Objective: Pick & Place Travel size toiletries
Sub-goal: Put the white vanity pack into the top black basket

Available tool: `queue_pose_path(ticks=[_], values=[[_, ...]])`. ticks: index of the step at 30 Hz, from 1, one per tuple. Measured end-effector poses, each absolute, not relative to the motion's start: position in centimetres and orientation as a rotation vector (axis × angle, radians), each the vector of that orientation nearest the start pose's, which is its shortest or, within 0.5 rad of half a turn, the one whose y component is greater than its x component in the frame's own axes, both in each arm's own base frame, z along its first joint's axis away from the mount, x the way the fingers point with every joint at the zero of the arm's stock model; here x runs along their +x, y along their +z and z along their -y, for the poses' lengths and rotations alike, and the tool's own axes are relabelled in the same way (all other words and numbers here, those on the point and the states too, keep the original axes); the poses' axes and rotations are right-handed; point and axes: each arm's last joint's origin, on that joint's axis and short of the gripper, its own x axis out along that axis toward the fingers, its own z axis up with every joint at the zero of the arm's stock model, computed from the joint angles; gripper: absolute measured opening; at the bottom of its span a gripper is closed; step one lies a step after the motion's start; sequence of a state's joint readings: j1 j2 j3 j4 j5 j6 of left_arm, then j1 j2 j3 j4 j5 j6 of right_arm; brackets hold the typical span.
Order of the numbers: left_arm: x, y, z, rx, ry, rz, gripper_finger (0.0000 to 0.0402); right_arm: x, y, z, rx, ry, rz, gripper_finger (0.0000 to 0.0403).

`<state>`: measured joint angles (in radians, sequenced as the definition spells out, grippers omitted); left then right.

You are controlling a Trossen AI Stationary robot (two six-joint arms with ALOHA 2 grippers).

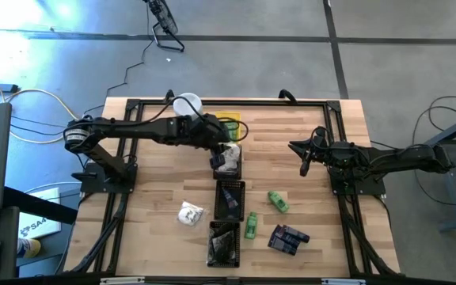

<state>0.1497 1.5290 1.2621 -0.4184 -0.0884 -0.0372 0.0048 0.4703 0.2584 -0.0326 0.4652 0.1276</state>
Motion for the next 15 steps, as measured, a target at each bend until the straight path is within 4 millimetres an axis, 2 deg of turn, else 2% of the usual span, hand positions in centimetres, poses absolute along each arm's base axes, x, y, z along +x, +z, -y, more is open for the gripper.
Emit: queue_pose_path(ticks=[15], values=[[33.35, 30.08, -4.88, -0.091, 0.189, -0.661, 0.01, 12.77, 20.75, 1.24, 0.067, -0.473, -0.211, 0.0046]])
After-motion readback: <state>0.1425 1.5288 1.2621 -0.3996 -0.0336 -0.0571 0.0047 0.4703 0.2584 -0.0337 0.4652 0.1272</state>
